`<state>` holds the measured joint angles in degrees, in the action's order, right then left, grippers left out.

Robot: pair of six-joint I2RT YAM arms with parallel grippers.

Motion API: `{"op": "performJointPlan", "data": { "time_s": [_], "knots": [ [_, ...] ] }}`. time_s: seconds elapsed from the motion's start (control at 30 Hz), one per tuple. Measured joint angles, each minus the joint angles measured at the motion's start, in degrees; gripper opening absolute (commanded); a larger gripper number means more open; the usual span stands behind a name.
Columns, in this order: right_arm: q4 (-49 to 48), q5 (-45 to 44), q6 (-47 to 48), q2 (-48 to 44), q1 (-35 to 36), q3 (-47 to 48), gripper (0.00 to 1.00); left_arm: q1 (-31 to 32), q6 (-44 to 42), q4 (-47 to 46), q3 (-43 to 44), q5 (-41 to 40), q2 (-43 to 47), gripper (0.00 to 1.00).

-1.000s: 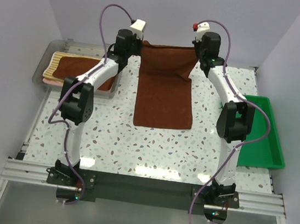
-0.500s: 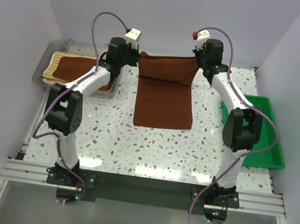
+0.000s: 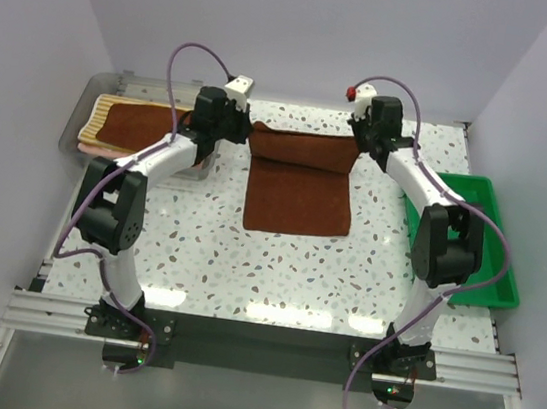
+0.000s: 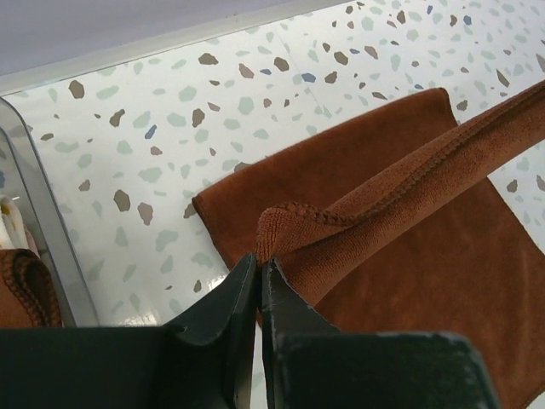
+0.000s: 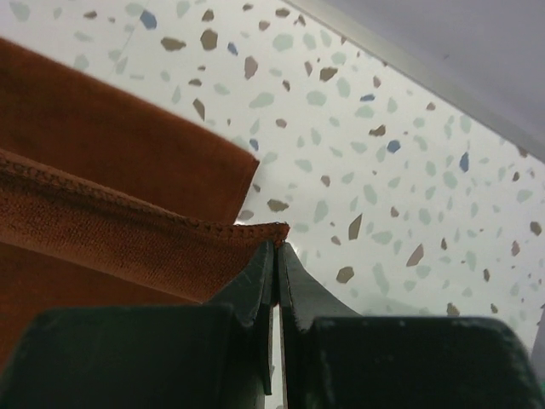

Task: Fold and stack the towels
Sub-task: Fold the towel

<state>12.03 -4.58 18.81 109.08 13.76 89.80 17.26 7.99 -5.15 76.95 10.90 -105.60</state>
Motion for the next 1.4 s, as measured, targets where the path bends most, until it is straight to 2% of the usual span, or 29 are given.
{"op": "performJointPlan", "data": {
  "time_s": [0.17,0.47,0.67,0.93,1.13,1.4],
  "knots": [
    [1.6,0.2,-1.2,0.0,0.0,-3.2,0.00,0.0,0.0,0.8,-0.1,1.2,0.0,0.12],
    [1.7,0.2,-1.8,-0.3,0.0,-3.3,0.00,0.0,0.0,3.2,-0.4,1.7,-0.6,0.12],
    [2.2,0.2,-2.3,-3.5,0.0,-4.1,0.00,0.0,0.0,3.7,-0.7,1.9,-0.4,0.13],
    [1.6,2.3,-4.1,-9.0,0.0,-9.5,0.00,0.4,0.6,3.9,-6.7,2.4,4.1,0.15],
    [1.3,3.8,-6.0,-9.2,0.0,-15.0,0.00,0.7,0.6,3.5,-10.2,2.4,4.8,0.15],
    [0.6,4.3,-7.8,-8.9,0.0,-17.7,0.00,2.0,1.0,3.1,-14.3,2.2,3.8,0.15]
  ]
}}
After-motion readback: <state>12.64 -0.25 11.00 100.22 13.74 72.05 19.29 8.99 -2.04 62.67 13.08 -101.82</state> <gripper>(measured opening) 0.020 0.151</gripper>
